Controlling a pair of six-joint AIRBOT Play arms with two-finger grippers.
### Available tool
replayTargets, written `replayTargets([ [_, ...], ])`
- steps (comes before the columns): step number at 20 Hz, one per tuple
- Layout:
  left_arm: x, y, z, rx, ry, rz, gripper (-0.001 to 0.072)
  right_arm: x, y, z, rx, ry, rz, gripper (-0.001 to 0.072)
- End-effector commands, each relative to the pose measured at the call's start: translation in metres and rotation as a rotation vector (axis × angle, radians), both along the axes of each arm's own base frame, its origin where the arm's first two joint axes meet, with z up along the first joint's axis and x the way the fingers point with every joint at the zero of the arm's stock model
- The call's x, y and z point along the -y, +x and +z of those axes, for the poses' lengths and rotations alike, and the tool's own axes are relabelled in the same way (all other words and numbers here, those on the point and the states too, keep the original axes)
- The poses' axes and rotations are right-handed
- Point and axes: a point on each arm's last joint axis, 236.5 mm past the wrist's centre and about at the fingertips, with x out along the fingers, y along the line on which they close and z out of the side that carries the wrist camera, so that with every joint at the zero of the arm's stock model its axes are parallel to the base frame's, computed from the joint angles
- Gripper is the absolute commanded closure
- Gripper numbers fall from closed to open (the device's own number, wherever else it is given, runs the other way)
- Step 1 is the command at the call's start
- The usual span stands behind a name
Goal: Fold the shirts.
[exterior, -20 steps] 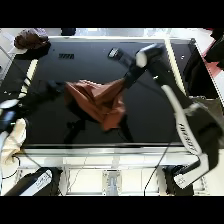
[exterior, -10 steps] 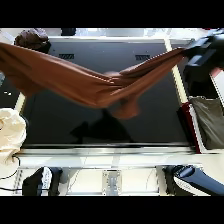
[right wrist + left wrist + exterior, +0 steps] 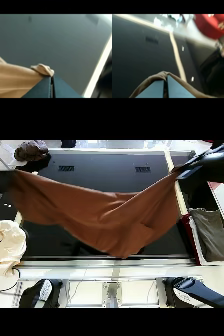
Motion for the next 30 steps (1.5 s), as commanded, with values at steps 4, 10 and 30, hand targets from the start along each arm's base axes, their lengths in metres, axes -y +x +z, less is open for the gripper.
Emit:
replayTargets([
  [4,0.013,0.123,-0.170,-0.284,0.029,0.076,0.0676,-0.014,0.073,-0.223,-0.511,0.191,-0.140,0.0606],
  [10,0.012,0.157,-0.113,-0.192,-0.193,0.087,0.0099,-0.006,0.103,-0.213,-0.403,0.159,-0.152,0.0300],
  [30,0.107,-0.081,-0.297,-0.671,-0.615,0.130,0.0138,0.092,0.012,0.017,0.067,0.195,-0.304,0.0299],
])
